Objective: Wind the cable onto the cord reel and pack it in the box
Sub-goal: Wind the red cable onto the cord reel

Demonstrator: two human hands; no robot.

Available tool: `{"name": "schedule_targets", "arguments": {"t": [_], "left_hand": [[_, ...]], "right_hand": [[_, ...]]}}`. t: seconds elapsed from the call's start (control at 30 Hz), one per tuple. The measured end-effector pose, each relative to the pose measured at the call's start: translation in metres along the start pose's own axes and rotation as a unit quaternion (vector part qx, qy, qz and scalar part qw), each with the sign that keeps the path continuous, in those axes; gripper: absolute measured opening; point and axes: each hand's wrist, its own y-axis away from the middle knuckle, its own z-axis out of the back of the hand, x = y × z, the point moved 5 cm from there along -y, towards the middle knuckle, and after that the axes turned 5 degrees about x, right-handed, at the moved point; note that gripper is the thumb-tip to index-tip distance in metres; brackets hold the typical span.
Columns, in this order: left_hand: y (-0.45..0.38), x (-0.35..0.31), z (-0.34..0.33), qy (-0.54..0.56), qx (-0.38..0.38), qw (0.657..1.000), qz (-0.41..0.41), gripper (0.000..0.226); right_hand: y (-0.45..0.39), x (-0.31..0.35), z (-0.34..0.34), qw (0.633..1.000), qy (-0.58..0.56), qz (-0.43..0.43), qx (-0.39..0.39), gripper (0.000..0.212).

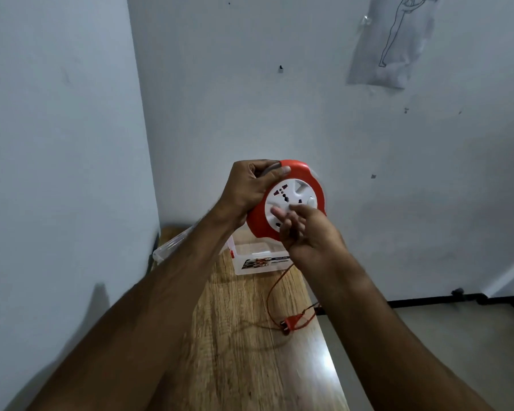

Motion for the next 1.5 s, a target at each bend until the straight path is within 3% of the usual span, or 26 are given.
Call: {"name": "schedule_targets", "arguments": {"t": [0.07,0.1,0.13,0.2,0.27,0.33,0.4,0.6,0.67,0.77,0.87,1.03,1.1,1.23,1.3,1.4,1.5], "left_hand": [[-0.001,0.0,0.006,0.006,-0.001,1.0,0.01,0.024],[-0.001,0.0,0.008,0.0,0.002,1.0,0.012,0.024],[-0.001,0.0,0.009,-0.008,0.008,1.0,0.013,0.025],[-0.001,0.001,0.009,-0.017,0.019,1.0,0.014,0.026],[0.0,0.0,0.008,-0.022,0.027,0.999,0.016,0.026],[0.0,-0.001,0.006,-0.019,0.033,0.999,0.017,0.025],[0.001,-0.004,0.005,-0.015,0.041,0.999,0.017,0.024],[0.0,-0.008,0.004,-0.029,0.058,0.998,0.013,0.033],[0.001,-0.008,0.004,-0.037,0.052,0.998,0.013,0.034],[0.001,-0.011,0.003,-0.06,0.048,0.997,0.005,0.035],[0.0,-0.012,0.004,-0.07,0.049,0.996,0.002,0.036],[0.002,-0.011,0.006,-0.026,0.032,0.999,-0.005,0.031],[0.0,-0.011,0.002,-0.033,0.029,0.999,-0.013,0.033],[-0.001,-0.012,-0.003,-0.077,0.024,0.996,-0.028,0.04],[0.001,-0.012,-0.004,-0.093,0.025,0.995,-0.034,0.04],[0.002,-0.008,-0.008,-0.089,0.028,0.995,-0.029,0.04],[0.002,-0.006,-0.007,-0.062,0.017,0.998,-0.021,0.033]], "right_hand": [[0.004,0.016,0.007,0.971,0.195,0.137,-0.002,0.021],[0.007,0.026,0.008,0.919,0.309,0.243,0.007,0.021],[0.011,0.033,0.005,0.836,0.426,0.345,0.018,0.022],[0.018,0.035,-0.003,0.624,0.618,0.477,0.039,0.028],[0.017,0.027,-0.008,0.438,0.747,0.497,0.056,0.043],[0.011,0.019,-0.007,0.328,0.831,0.446,0.06,0.061],[0.007,0.015,-0.003,0.278,0.871,0.402,0.056,0.072],[0.006,0.016,-0.007,0.183,0.87,0.458,0.007,0.065],[0.002,0.017,-0.01,0.167,0.864,0.475,0.003,0.063],[-0.001,0.018,-0.013,0.199,0.835,0.513,0.015,0.065],[-0.006,0.023,-0.012,0.294,0.784,0.546,0.037,0.063],[-0.008,0.031,-0.008,0.504,0.669,0.546,-0.023,0.064],[-0.009,0.029,-0.003,0.613,0.594,0.518,-0.06,0.062],[-0.017,0.013,0.011,0.843,0.384,0.366,-0.089,0.059],[-0.018,0.002,0.016,0.922,0.272,0.258,-0.102,0.056],[-0.016,-0.011,0.011,0.987,0.084,0.098,-0.092,0.051],[-0.012,-0.014,-0.003,0.995,-0.09,0.004,-0.037,0.04]]}}
